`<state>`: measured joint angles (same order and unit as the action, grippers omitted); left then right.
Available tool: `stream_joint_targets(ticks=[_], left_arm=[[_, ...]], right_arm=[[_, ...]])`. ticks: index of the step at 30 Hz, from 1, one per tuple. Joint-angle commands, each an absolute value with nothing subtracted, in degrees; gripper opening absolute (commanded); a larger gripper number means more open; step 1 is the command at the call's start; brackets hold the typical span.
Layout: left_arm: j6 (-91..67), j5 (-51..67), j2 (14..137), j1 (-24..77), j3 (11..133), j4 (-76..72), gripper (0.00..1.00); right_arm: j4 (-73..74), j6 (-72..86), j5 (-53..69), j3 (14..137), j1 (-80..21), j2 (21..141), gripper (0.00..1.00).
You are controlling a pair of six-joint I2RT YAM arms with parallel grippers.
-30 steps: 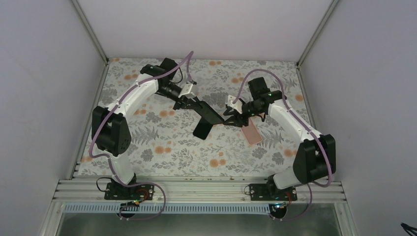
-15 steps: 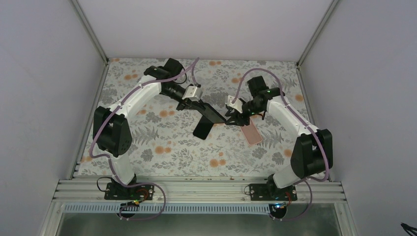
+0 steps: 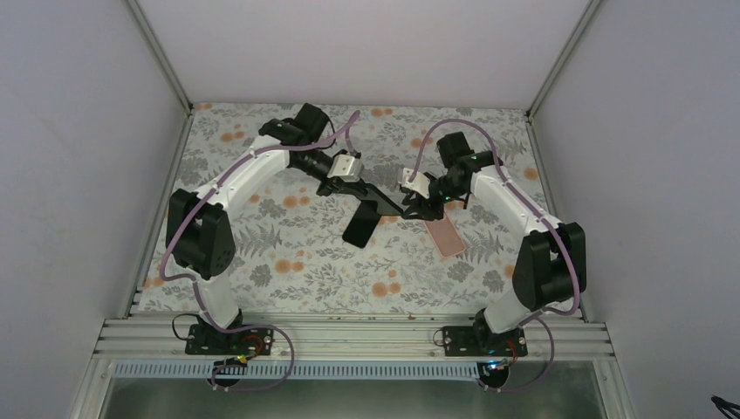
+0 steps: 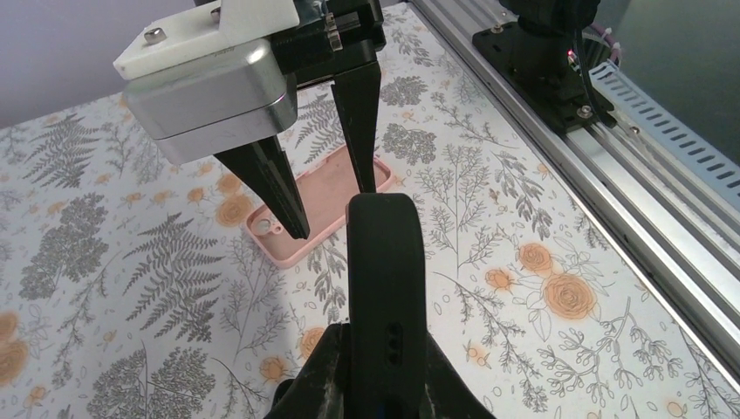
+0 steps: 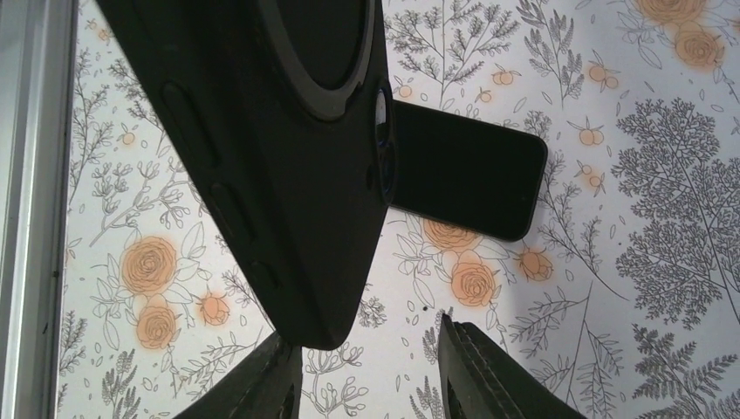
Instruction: Take the phone out of the phone case
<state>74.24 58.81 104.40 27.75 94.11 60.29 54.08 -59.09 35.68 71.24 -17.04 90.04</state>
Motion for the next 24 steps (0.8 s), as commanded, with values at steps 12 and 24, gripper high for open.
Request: stream_joint_targets(ticks=[12,24], left_arm=[[73.6,73.1,103.8,34.2,91.1,78.0,0.02],[72.6,72.9,104.6,35.6,91.1,78.0,0.02]], right_arm=[[26.9,-54.3,25.0,75.3,-13.2,89.8,0.43],[24.0,-52.9,23.5,76.3,-12.9,89.8,0.48]])
